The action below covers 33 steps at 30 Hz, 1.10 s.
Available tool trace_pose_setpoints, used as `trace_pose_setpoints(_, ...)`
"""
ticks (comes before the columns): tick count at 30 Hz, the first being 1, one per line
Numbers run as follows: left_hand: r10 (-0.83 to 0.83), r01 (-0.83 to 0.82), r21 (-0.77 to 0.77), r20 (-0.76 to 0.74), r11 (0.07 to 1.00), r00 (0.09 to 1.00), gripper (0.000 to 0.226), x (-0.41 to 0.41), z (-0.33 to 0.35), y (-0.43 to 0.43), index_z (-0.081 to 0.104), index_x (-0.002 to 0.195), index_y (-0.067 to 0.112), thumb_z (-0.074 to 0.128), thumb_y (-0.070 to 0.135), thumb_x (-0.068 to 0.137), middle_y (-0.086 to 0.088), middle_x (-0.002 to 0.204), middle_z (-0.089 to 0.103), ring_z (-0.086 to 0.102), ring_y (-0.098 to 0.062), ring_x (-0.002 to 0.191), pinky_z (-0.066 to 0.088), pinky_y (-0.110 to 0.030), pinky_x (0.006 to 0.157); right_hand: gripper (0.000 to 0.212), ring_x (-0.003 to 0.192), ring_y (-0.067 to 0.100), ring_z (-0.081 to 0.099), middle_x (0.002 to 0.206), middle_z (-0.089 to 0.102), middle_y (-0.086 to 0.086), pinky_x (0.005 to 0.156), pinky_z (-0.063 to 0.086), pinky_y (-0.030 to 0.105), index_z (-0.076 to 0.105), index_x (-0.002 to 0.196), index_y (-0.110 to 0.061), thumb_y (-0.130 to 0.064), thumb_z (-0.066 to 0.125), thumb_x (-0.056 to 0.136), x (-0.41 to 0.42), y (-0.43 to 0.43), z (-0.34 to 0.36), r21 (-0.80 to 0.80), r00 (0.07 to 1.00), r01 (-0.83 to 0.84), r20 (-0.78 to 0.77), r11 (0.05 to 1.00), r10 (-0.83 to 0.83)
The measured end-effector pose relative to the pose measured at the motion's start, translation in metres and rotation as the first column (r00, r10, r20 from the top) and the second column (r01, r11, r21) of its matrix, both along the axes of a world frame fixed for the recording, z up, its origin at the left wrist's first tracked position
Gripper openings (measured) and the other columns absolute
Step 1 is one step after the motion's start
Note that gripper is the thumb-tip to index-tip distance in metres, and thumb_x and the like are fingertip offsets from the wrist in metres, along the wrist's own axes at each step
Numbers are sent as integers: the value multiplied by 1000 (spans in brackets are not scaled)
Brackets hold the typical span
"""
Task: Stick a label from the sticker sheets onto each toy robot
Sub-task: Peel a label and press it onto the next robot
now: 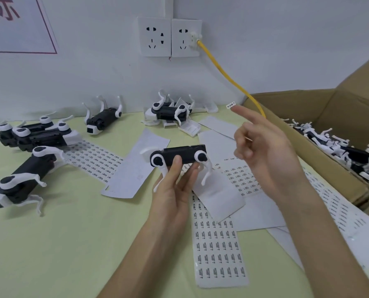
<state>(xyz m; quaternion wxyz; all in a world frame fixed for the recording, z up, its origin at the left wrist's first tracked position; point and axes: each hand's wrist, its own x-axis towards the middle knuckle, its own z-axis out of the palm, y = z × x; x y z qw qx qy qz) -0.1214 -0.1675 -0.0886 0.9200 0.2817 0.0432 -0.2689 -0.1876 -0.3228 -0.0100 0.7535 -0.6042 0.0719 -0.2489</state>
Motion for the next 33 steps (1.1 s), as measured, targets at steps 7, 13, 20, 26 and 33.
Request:
trace_pose_setpoints(7, -44, 45, -21, 58, 999, 997, 31, -3, 3, 0, 73, 108, 11, 78, 23, 79, -8, 120, 75, 75, -22, 109, 57, -35, 100, 51, 50, 10, 30, 61, 40, -1, 50, 31, 22, 70, 127, -10, -6, 57, 77, -30, 75, -39, 543, 952, -305, 194, 782, 237)
trace_pose_setpoints(13, -213, 213, 17, -12, 977, 977, 20, -7, 8, 9, 72, 86, 17, 76, 36, 83, -11, 115, 77, 74, -18, 109, 60, -31, 80, 54, 47, 10, 25, 62, 34, 0, 46, 26, 23, 69, 127, -11, -6, 54, 76, -25, 112, -69, 728, 981, -196, 137, 657, 140)
trace_pose_setpoints(20, -245, 228, 123, 140, 966, 959, 40, -8, 6, 8, 57, 107, 13, 80, 35, 82, -18, 120, 74, 67, -25, 125, 48, -40, 99, 55, 48, 9, 27, 64, 34, 0, 47, 24, 24, 67, 132, -18, -8, 51, 80, -22, 110, -68, 703, 987, -158, 113, 693, 111)
trace_pose_setpoints(26, -221, 191, 145, 235, 971, 946, 38, -12, 5, 8, 54, 113, 16, 79, 29, 87, -18, 107, 72, 68, -32, 122, 51, -38, 94, 51, 48, 9, 27, 64, 35, 0, 43, 26, 22, 72, 125, -21, -8, 51, 80, -21, 113, -66, 682, 991, -131, 100, 719, 86)
trace_pose_setpoints(33, -227, 185, 184, 246, 965, 942, 44, -14, 4, 8, 54, 110, 15, 82, 33, 82, -16, 73, 73, 78, -27, 89, 56, -29, 64, 55, 46, 9, 28, 64, 35, 0, 42, 26, 22, 68, 130, -20, -8, 50, 80, -21, 112, -67, 687, 994, -112, 82, 718, 77)
